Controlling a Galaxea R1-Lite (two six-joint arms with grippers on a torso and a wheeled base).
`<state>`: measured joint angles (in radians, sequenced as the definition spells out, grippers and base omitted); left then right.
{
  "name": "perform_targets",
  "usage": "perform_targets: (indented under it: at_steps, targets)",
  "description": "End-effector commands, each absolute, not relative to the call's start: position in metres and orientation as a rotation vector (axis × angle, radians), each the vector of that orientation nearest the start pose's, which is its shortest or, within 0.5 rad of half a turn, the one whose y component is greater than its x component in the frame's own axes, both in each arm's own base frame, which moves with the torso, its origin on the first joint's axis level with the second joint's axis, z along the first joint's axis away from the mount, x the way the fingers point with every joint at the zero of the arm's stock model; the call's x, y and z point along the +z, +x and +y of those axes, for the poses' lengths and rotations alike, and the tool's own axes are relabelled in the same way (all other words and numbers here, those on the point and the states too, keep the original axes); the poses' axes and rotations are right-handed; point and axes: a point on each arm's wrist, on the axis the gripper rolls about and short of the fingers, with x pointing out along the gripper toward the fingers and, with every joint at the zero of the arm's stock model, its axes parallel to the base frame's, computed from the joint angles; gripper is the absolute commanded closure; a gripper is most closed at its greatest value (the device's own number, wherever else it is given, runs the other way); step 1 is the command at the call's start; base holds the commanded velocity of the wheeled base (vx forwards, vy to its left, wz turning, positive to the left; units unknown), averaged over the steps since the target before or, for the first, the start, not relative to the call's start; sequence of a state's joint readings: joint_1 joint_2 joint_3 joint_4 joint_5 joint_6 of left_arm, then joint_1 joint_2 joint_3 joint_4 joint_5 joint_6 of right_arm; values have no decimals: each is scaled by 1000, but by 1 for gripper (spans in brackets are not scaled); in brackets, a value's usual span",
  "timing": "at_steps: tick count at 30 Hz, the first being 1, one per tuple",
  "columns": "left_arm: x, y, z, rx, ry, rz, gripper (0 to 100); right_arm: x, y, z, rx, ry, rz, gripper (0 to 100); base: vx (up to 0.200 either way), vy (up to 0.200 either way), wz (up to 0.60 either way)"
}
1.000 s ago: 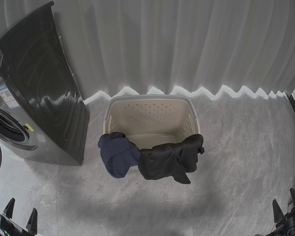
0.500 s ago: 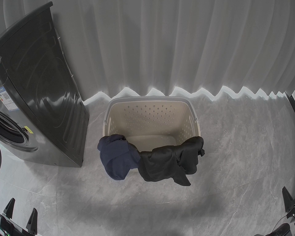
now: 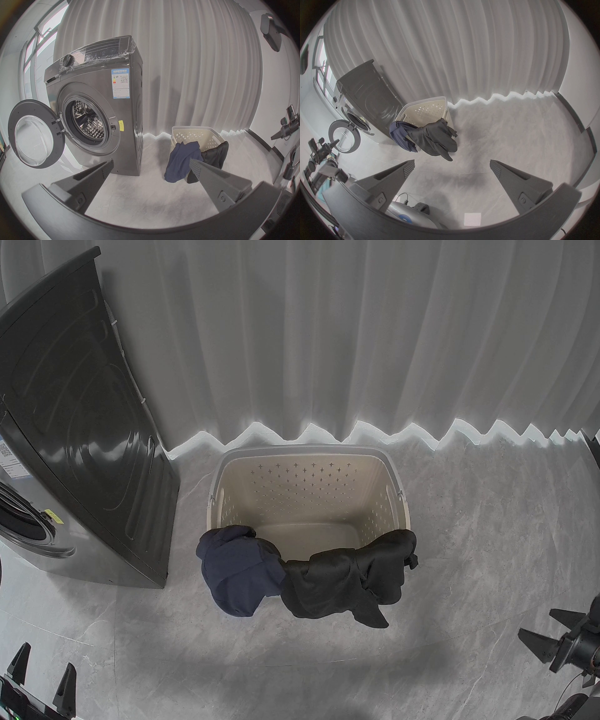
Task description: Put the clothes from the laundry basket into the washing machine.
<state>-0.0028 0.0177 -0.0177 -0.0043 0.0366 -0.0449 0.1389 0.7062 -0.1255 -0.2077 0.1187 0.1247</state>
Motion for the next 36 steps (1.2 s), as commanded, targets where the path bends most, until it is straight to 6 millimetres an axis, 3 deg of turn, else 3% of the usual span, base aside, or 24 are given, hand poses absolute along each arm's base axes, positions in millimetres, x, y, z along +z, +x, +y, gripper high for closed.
perform_targets:
  at_steps: [1, 8, 14, 36]
  targets:
    - [77, -22, 1, 34, -46, 1, 0, 112, 112, 27, 287, 171, 552, 0, 0, 0, 0]
    - [77, -22, 1, 34, -46, 1, 0, 96, 153, 38, 284, 152, 602, 0, 0, 0, 0]
    - [77, -22, 1, 34, -48, 1, 0, 95, 181, 46, 271, 146, 586, 0, 0, 0, 0]
    - [77, -22, 1, 34, -48, 1, 0, 68, 243, 94, 294, 112, 552, 0, 0, 0, 0]
